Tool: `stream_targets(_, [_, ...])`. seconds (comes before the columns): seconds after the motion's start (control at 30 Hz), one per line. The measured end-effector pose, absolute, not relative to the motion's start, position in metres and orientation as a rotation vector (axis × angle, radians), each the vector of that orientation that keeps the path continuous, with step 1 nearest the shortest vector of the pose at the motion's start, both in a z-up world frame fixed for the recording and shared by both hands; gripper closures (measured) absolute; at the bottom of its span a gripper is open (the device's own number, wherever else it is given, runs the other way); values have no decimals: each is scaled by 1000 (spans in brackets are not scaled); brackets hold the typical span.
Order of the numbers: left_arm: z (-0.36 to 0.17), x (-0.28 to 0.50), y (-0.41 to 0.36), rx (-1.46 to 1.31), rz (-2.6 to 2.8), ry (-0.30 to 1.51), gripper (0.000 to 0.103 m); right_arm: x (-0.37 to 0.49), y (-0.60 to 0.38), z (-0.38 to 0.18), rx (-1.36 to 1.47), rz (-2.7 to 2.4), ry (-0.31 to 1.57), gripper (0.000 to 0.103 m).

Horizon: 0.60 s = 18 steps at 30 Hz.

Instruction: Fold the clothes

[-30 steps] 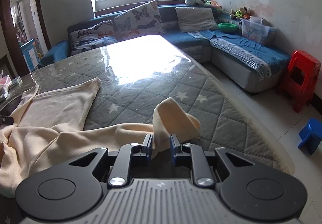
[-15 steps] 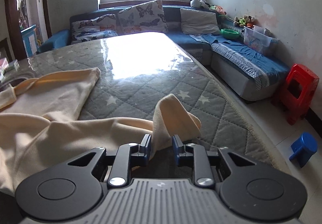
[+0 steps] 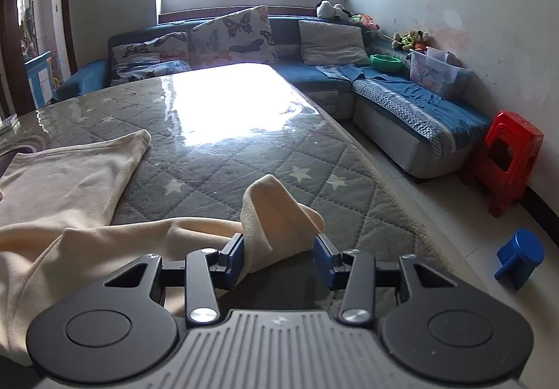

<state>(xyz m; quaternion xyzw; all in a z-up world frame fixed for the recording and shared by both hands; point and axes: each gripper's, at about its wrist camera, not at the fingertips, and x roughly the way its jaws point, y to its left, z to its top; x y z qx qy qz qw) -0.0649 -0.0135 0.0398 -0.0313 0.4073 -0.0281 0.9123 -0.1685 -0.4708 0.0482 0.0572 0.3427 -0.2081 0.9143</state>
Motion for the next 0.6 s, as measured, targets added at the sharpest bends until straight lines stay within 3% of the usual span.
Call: stream_targets(0.6, [38, -68, -12, -60, -64, 851, 100, -205, -487, 51, 158, -617, 681, 54])
